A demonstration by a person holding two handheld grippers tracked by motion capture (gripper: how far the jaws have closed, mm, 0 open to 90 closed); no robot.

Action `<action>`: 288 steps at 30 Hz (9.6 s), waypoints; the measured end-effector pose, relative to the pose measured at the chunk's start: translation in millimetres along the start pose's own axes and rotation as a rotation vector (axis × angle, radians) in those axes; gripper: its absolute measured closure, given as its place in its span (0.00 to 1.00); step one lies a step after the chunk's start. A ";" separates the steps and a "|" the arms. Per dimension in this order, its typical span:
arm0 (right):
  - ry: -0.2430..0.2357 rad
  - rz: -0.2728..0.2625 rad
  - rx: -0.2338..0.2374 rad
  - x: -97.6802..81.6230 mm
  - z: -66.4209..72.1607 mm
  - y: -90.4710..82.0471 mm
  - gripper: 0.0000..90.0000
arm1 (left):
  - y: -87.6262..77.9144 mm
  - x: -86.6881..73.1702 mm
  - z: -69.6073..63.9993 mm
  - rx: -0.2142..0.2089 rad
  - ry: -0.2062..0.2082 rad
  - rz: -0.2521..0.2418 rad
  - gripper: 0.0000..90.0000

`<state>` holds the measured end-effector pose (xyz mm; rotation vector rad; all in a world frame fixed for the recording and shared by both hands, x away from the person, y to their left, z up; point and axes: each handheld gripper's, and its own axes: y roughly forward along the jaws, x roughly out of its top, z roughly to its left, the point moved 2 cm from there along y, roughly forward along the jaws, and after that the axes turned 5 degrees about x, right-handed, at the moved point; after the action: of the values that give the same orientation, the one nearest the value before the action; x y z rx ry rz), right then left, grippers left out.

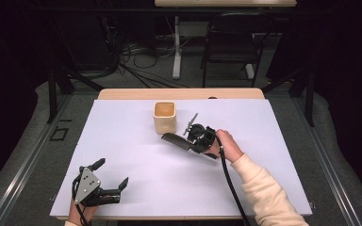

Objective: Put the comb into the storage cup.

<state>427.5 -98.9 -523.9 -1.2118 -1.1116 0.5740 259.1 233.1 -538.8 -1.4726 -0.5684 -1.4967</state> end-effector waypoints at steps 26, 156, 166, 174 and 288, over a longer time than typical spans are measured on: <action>0.008 -0.097 0.006 -6.6 1.4 -20.1 0.80 | -0.6 0.2 0.1 0.001 -0.002 -0.003 0.00; 0.085 -0.554 -0.094 -2.5 -22.0 -51.4 0.80 | 0.5 0.2 0.2 0.000 -0.014 -0.002 0.00; 0.078 -0.570 -0.104 8.1 -24.3 -57.2 0.80 | 0.2 0.4 0.5 -0.001 -0.013 -0.006 0.00; 0.080 -0.580 -0.105 14.3 -26.8 -58.6 0.80 | 0.5 0.6 0.0 -0.003 -0.011 -0.006 0.00; 0.125 -0.760 -0.180 93.3 -41.8 -62.6 0.80 | 0.2 0.1 0.3 -0.009 -0.014 -0.005 0.00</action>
<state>489.8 -57.7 -430.2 -0.8618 -1.4200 -0.1830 259.5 233.2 -538.7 -1.4908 -0.5754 -1.4959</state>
